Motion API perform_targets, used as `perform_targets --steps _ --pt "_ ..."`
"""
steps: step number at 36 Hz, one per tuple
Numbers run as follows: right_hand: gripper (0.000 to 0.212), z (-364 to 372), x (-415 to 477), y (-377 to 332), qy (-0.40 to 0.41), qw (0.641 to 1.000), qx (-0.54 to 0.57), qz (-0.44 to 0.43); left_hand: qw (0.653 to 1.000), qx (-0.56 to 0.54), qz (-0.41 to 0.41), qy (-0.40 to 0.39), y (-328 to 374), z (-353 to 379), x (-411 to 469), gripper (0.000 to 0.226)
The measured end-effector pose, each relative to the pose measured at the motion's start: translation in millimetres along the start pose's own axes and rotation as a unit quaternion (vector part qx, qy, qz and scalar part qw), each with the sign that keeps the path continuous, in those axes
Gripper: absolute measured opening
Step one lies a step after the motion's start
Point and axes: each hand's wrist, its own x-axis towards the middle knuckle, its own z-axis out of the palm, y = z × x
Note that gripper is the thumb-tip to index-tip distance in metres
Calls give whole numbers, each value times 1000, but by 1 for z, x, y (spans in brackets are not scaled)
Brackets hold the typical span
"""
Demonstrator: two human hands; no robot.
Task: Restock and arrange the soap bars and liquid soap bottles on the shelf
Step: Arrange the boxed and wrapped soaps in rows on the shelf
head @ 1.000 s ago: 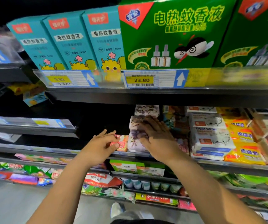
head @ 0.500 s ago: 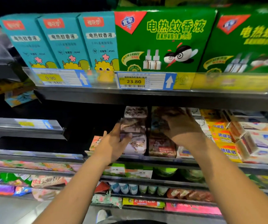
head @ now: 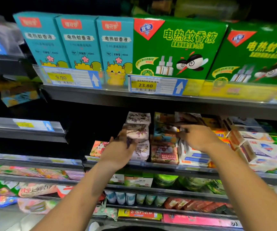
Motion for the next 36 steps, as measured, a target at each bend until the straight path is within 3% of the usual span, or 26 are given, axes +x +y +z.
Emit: perform_targets --steps 3,10,12,14,27,31,36 --pt "22 0 0 3 3 1000 14 14 1000 14 -5 2 0 2 1 58" --pt "21 -4 3 -6 -26 999 -34 14 1000 1 0 -18 3 -3 1 62" --pt "47 -7 6 -16 -33 998 -44 0 1000 3 -1 -18 0 -1 3 64" --pt "56 -5 10 -24 -33 997 -64 -12 1000 0 -2 -18 -4 1 5 65" --pt "48 9 15 -39 -11 987 -153 -45 1000 8 -6 1 -2 0 1 64" --pt "54 5 9 -43 -28 990 -121 -63 1000 1 14 9 6 -6 -5 59" --pt "73 -4 -10 -41 61 992 -81 -76 997 -25 50 54 0 -10 -9 53"
